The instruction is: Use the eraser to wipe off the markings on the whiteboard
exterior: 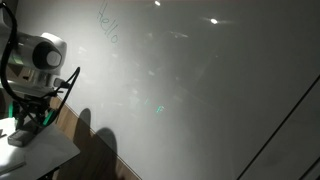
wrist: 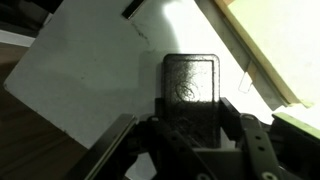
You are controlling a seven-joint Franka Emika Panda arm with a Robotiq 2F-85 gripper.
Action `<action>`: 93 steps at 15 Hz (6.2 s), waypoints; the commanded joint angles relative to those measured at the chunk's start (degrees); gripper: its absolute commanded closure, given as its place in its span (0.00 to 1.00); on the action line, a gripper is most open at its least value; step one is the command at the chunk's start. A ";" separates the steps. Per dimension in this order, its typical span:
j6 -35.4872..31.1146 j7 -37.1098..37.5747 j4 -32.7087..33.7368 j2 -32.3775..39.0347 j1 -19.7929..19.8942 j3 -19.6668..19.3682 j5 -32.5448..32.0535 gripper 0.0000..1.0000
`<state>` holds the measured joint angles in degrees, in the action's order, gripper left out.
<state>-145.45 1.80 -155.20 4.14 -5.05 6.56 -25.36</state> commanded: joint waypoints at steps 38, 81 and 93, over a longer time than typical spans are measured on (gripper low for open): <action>15.76 7.68 45.76 -17.08 3.10 3.00 12.70 0.71; 27.70 17.80 67.56 -7.34 -4.95 11.80 1.07 0.71; 19.95 17.66 50.71 -8.79 -3.38 8.54 0.71 0.71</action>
<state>-119.64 20.15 -102.62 -6.94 -9.94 17.66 -21.73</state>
